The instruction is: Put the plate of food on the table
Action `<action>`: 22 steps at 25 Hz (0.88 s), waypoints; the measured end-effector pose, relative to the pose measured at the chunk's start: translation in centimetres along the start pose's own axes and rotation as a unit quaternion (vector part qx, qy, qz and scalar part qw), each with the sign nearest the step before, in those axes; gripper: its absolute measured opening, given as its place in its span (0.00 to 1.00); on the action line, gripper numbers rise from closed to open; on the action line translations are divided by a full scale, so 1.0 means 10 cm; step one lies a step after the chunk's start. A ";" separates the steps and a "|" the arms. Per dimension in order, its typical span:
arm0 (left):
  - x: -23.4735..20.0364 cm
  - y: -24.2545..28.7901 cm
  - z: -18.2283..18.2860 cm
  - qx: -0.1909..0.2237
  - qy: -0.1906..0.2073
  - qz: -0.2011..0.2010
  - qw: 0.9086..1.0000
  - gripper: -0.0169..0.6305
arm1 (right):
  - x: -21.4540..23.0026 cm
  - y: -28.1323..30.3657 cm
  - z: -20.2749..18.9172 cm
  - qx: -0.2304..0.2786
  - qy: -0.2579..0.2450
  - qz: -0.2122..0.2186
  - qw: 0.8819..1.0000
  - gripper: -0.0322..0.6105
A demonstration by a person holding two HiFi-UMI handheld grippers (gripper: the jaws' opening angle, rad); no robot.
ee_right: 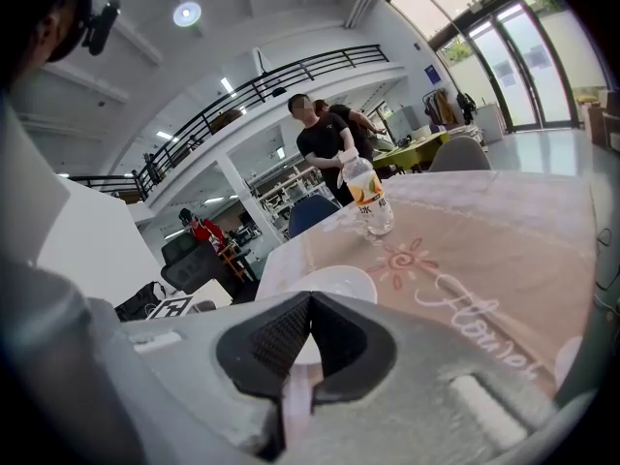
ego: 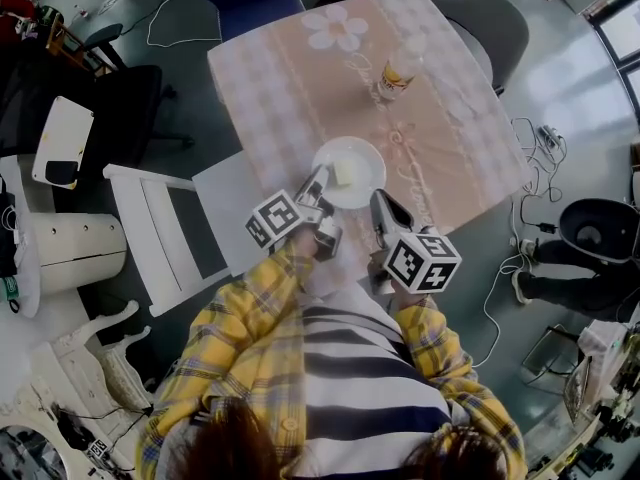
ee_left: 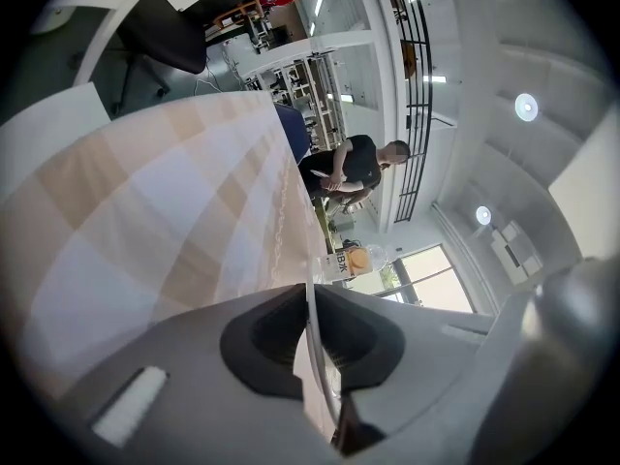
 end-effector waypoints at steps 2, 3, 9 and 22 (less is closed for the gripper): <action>0.00 0.09 0.03 0.003 -0.001 0.001 1.000 0.05 | 0.04 0.05 0.05 -0.003 0.000 0.000 1.000 0.05; 0.00 0.14 0.05 0.004 0.000 0.001 1.000 0.05 | 0.05 0.08 0.08 -0.004 0.000 0.000 1.000 0.05; 0.00 0.37 0.12 0.009 0.006 0.006 1.000 0.05 | 0.16 0.25 0.21 -0.006 0.002 -0.004 1.000 0.05; 0.02 0.76 0.30 0.002 -0.008 0.035 0.999 0.07 | 0.31 0.49 0.45 -0.006 0.011 -0.004 1.000 0.05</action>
Point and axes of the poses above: the fingertips, and each gripper's own axes: y forward along the fingers, x to its right, z out of its top, the point moved 7 cm from there along -y, backward along the fingers, and after that the axes turned 13 degrees about y, right-handed, at the moved point
